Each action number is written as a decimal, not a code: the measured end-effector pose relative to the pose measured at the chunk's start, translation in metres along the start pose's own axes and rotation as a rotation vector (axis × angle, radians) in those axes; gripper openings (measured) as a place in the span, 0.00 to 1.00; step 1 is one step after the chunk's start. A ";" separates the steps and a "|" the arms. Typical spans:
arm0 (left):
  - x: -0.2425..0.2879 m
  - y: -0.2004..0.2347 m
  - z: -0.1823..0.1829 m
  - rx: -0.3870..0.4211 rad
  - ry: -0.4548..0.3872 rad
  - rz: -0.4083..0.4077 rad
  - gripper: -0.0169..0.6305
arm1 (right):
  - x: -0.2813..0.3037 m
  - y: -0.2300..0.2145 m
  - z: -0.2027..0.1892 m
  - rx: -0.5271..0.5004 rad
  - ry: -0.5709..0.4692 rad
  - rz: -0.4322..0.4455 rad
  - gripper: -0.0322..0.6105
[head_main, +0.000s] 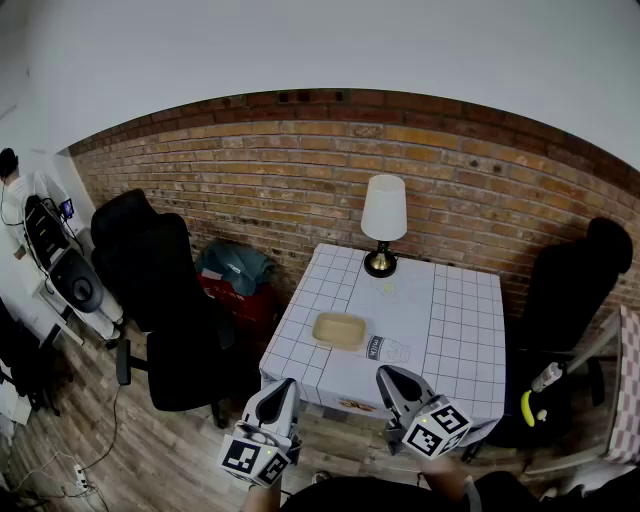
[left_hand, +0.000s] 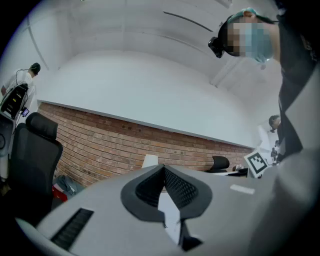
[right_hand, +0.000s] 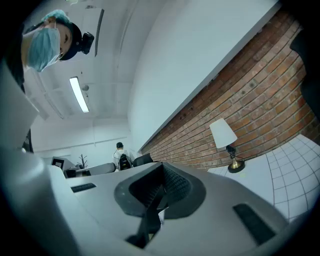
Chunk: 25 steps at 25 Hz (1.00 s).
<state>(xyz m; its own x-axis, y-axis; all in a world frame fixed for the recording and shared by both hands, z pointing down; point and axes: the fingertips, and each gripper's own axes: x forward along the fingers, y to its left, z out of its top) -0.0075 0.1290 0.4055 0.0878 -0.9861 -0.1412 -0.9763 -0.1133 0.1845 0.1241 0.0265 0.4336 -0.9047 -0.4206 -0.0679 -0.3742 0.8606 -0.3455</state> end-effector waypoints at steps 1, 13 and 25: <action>-0.001 0.004 -0.001 0.005 0.000 -0.004 0.04 | 0.003 0.001 -0.001 -0.003 0.001 -0.005 0.06; -0.015 0.047 -0.001 -0.044 0.030 -0.054 0.04 | 0.025 0.019 -0.011 0.040 -0.060 -0.088 0.06; -0.009 0.076 -0.024 -0.064 0.087 -0.147 0.04 | 0.031 0.009 -0.027 0.075 -0.073 -0.210 0.06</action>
<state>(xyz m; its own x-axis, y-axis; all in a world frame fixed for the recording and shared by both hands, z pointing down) -0.0781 0.1265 0.4446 0.2479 -0.9649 -0.0865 -0.9375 -0.2615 0.2298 0.0876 0.0288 0.4538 -0.7904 -0.6103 -0.0531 -0.5342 0.7291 -0.4279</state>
